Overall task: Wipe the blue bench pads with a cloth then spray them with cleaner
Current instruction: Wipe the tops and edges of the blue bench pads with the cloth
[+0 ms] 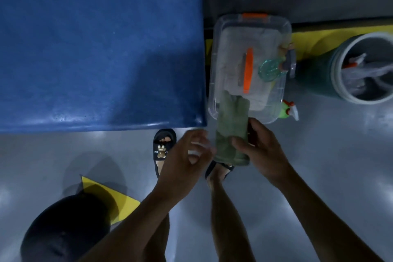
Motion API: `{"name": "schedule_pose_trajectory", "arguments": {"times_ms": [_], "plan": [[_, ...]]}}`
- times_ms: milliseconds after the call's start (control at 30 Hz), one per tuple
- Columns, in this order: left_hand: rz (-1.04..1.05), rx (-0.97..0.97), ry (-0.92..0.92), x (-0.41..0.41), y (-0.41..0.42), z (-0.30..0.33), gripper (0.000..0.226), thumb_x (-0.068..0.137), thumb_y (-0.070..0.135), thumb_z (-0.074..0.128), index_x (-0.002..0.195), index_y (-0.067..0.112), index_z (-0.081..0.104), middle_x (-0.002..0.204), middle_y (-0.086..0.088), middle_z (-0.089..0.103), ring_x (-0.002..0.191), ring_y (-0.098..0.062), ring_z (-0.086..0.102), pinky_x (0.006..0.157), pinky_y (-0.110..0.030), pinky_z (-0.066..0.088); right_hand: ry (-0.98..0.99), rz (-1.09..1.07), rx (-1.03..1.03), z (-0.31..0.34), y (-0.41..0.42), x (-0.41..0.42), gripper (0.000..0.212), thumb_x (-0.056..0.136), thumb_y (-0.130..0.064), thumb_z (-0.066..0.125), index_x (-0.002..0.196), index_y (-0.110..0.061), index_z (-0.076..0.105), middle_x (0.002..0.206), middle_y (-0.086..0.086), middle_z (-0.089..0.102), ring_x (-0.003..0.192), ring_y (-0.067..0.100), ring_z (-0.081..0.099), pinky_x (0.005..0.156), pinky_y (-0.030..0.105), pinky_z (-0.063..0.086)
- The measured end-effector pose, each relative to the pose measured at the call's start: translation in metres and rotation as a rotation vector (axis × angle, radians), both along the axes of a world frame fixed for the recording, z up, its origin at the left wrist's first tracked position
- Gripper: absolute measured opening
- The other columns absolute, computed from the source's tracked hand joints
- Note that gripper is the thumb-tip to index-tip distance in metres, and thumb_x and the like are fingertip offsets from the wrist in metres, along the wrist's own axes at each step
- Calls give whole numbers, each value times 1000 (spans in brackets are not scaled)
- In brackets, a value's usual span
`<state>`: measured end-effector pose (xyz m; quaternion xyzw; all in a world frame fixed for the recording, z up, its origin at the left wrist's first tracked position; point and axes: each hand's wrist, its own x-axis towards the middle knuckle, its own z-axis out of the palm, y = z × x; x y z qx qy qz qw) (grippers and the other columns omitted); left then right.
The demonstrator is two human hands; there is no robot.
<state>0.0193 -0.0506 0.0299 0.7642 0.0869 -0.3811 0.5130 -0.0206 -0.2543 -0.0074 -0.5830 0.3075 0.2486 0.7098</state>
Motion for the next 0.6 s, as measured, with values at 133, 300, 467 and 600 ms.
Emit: {"name": "schedule_pose_trajectory", "arguments": {"times_ms": [133, 300, 467, 600], "plan": [[132, -224, 137, 5, -22, 13, 34, 93, 38, 61, 117, 13, 61, 105, 1, 72, 100, -16, 70, 76, -27, 56, -91, 44, 31, 37, 4, -13, 48, 90, -1, 68, 135, -13, 54, 122, 9, 70, 113, 26, 68, 90, 41, 59], [-26, -163, 52, -1, -23, 18, 32, 93, 45, 55, 107, 18, 66, 96, -8, 72, 92, -27, 70, 79, -55, 57, 48, -89, 42, 54, 14, -9, 57, 78, -58, 75, 121, -21, 66, 116, 9, 72, 110, 28, 69, 96, 60, 53], [-76, -75, -13, -12, -5, 23, 17, 97, 34, 51, 88, 25, 62, 79, 8, 67, 76, -11, 65, 68, -32, 52, 145, -117, 80, 56, 28, -8, 37, 85, -39, 76, 113, -15, 70, 108, 10, 75, 103, 28, 72, 93, 52, 56], [-80, 74, -87, -23, 11, 24, 17, 99, 26, 55, 83, 25, 60, 75, 11, 66, 68, -8, 63, 61, -29, 50, 159, -81, 107, 47, 46, -12, 25, 87, -23, 77, 110, -14, 70, 104, 11, 76, 101, 31, 72, 79, 38, 57]]}}
